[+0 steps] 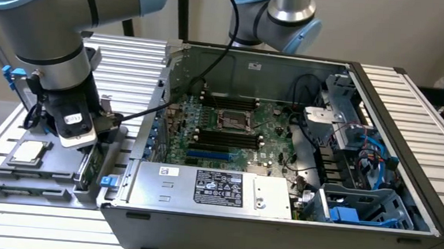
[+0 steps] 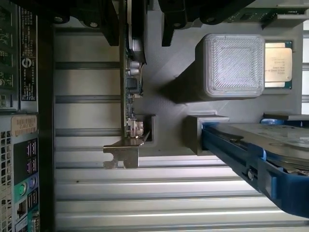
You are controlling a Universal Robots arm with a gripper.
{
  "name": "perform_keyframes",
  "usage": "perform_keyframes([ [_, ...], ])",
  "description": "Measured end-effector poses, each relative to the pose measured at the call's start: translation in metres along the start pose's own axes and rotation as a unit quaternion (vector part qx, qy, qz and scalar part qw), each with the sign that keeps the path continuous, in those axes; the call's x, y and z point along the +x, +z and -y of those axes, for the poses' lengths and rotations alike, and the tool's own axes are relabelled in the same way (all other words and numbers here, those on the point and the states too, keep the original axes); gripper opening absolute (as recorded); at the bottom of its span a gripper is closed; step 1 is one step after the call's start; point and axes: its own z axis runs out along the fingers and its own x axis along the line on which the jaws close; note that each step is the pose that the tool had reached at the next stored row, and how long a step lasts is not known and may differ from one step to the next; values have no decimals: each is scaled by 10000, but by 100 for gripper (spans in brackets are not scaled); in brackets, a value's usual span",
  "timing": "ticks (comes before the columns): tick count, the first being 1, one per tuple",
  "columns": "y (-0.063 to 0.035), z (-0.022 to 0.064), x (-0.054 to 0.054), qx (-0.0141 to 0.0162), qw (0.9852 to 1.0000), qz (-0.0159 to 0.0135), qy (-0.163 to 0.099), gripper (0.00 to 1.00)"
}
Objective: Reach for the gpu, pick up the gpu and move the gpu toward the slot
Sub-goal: 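Pick up the gpu and move the gpu toward the slot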
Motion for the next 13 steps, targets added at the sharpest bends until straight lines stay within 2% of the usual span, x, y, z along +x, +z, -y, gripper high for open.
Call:
perform_keyframes([
  [6,-1,5,-30,0,10000,-30,4,48],
  [10,-1,6,-31,0,10000,-34,4,48],
  [11,-1,6,-31,1,10000,-34,5,46],
  [12,-1,6,-31,0,10000,-34,5,40],
  [13,-1,6,-31,1,10000,-35,5,40],
])
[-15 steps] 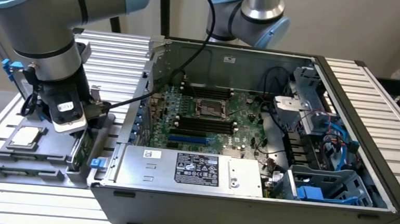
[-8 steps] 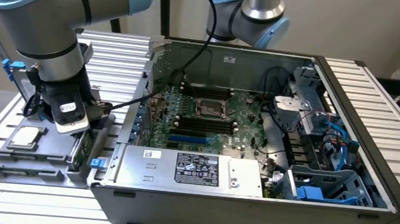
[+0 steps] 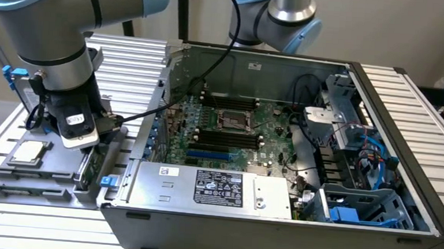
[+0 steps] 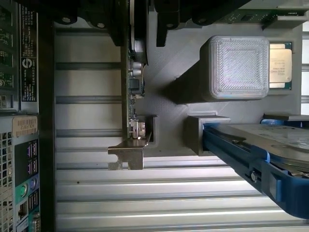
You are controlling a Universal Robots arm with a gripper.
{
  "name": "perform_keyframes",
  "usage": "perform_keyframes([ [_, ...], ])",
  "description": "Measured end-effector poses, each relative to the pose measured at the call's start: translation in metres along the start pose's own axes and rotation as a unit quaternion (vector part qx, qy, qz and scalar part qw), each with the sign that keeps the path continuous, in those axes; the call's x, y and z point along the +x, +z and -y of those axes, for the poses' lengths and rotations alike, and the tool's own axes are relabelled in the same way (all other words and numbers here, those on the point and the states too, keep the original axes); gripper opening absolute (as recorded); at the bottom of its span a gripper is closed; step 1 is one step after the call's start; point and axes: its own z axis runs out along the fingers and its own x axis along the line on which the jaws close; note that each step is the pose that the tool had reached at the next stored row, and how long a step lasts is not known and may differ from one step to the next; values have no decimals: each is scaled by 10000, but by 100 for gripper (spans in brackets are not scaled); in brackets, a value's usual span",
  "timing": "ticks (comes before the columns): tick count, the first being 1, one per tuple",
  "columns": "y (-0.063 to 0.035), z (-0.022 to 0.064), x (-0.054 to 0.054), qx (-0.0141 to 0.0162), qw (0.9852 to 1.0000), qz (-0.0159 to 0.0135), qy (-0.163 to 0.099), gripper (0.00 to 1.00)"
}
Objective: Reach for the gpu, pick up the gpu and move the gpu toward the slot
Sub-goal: 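Pick up the gpu and move the gpu toward the slot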
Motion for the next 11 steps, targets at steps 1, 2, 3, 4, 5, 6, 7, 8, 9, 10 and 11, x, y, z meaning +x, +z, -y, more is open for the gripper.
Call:
perform_keyframes([
  [1,0,0,0,0,10000,0,0,40],
  [2,0,0,0,0,10000,0,0,33],
  [3,0,0,0,0,10000,0,0,33],
  [4,0,0,0,0,10000,0,0,33],
  [5,0,0,0,0,10000,0,0,33],
  [6,0,0,0,0,10000,0,0,30],
  [7,0,0,-1,0,10000,0,0,26],
  [8,0,0,0,0,10000,0,0,26],
  [9,0,0,0,0,10000,0,0,26],
  [10,0,0,0,0,10000,0,0,26],
  [11,0,0,0,0,10000,0,0,26],
])
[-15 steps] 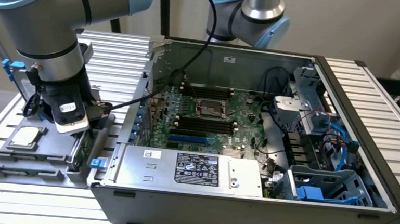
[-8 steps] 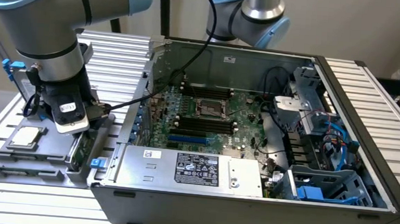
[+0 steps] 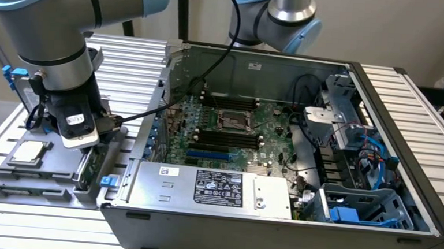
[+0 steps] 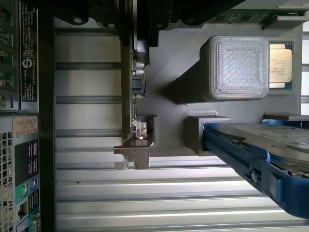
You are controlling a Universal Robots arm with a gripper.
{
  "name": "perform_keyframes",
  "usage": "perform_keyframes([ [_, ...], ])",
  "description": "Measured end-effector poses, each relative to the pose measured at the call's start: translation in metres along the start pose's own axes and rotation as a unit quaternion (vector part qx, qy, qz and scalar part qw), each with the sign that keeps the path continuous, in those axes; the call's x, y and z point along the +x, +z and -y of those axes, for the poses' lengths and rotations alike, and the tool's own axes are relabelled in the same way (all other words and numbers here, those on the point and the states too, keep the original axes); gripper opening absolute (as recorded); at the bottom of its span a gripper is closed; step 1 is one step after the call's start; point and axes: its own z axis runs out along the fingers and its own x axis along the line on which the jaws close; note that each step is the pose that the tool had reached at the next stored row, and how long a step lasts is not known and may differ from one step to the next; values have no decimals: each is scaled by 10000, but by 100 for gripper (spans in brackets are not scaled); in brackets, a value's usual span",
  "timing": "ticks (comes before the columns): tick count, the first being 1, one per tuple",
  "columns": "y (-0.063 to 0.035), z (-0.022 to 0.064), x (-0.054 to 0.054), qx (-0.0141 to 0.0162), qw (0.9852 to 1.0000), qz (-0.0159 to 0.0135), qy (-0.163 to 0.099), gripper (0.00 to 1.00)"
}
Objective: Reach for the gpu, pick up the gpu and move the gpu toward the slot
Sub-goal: 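Pick up the gpu and move the gpu toward the slot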
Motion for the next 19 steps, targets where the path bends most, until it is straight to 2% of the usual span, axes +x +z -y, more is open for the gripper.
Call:
perform_keyframes([
  [19,-28,-1,2,0,10000,0,0,26],
])
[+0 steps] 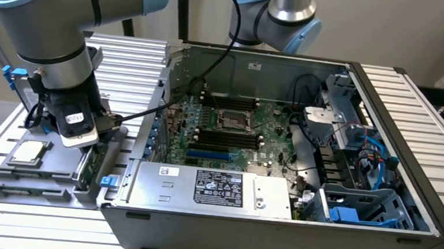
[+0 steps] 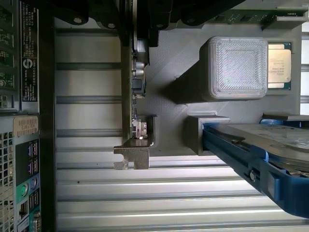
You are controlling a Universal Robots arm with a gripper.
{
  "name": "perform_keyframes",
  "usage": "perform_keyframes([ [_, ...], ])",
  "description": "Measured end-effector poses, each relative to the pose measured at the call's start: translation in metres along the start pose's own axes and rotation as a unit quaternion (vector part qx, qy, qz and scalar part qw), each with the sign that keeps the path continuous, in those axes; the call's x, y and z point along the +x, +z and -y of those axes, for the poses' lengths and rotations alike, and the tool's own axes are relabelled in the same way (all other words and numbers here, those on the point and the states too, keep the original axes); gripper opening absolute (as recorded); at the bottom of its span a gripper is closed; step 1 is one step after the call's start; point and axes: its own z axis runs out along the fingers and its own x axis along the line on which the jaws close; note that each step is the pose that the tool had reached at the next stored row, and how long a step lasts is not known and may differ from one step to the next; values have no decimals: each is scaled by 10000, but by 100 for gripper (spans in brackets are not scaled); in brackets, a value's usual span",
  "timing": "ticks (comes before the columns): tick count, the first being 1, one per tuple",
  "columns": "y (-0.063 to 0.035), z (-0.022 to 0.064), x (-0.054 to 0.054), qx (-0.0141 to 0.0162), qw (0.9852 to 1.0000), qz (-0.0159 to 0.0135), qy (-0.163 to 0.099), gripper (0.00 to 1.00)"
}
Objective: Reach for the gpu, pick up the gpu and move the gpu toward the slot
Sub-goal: 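Pick up the gpu and move the gpu toward the slot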
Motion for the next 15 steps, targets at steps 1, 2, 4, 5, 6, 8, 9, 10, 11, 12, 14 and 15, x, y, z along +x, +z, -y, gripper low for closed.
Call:
perform_keyframes([
  [1,-11,-1,1,0,10000,0,0,26],
  [2,-25,-1,1,0,10000,0,0,26],
  [4,-61,-2,3,-1,10000,0,0,26],
  [5,-83,-3,4,-1,10000,0,0,26],
  [6,-109,-4,5,-1,10000,0,0,26],
  [8,-177,-6,8,-1,10000,0,0,26],
  [9,-219,-8,10,-1,10000,0,0,26],
  [10,-264,-10,12,-1,10000,0,0,26],
  [11,-308,-11,14,-1,10000,0,0,26],
  [12,-355,-13,16,-1,10000,0,0,26],
  [14,-447,-17,20,-1,10000,0,0,26],
  [15,-492,-18,22,-1,10000,0,0,26],
])
